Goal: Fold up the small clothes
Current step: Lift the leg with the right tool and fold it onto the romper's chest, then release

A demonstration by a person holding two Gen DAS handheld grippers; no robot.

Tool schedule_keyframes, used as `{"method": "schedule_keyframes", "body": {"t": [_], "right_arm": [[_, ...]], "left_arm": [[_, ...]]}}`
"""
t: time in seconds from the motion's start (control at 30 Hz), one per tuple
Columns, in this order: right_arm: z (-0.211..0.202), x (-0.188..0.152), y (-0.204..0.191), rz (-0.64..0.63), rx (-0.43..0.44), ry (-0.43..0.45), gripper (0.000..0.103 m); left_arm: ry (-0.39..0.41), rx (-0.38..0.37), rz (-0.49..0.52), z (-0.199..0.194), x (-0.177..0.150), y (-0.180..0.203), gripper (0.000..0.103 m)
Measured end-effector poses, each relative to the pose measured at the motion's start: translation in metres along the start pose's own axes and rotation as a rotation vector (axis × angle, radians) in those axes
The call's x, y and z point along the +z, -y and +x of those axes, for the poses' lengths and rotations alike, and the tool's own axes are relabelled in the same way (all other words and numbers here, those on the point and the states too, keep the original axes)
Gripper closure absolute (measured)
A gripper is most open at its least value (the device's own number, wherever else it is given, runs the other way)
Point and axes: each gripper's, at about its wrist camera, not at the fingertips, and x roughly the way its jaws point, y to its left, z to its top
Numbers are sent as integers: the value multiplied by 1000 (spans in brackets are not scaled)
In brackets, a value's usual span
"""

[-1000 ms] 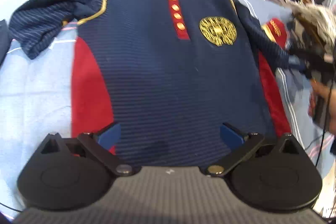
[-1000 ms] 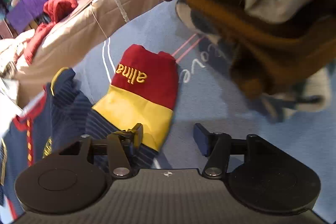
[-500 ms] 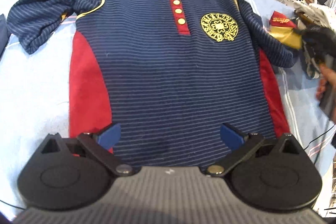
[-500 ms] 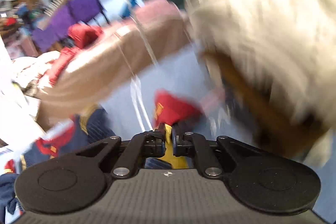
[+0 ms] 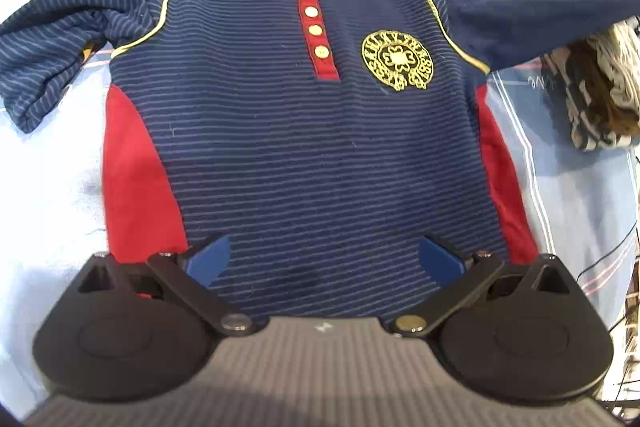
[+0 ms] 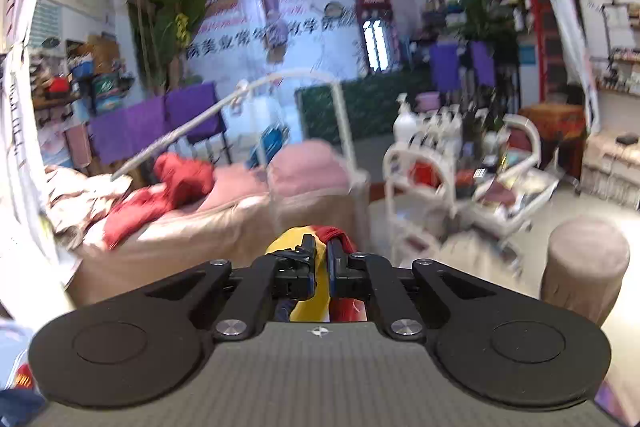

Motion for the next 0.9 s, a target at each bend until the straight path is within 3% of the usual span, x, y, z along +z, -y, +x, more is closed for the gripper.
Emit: {"method": "schedule_keyframes", "body": {"t": [0.13,0.27,0.4,0.53,0.6,0.63,0.67,0.7,0.73,0.83,0.9], "right_arm": [[31,28,10,-57,-5,6,94],[41,22,-4,-70,64,-43,99],[48,-4,-57,-140,172,-101,99],[66,-37,-122,-133,315,-194,99],[63,-60,-144,-85,372,-237,86],[58,-70,-149,-65,370,-255,59],[53,-84,-152,-48,334,-272,23],[49,-90,-146,-15,287,-280,8],[44,-98,-139,33,228,-283,0],[34,-110,-107,130,0,-267,0],[37,-117,-91,150,-91,-270,0]], "left_arm": [[-7,-9,4,-4,-6,-4,0],[0,-13,-16,-9,-10,-12,0],[4,-5,-34,-13,-12,-22,0],[15,1,-63,-21,-15,-35,0],[27,8,-72,-29,-17,-42,0],[37,11,-79,-33,-19,-45,0],[43,14,-89,-36,-21,-50,0],[44,15,-103,-37,-23,-54,0],[45,17,-117,-39,-25,-59,0],[39,30,-163,-39,-32,-71,0],[30,28,-183,-37,-33,-76,0]]}}
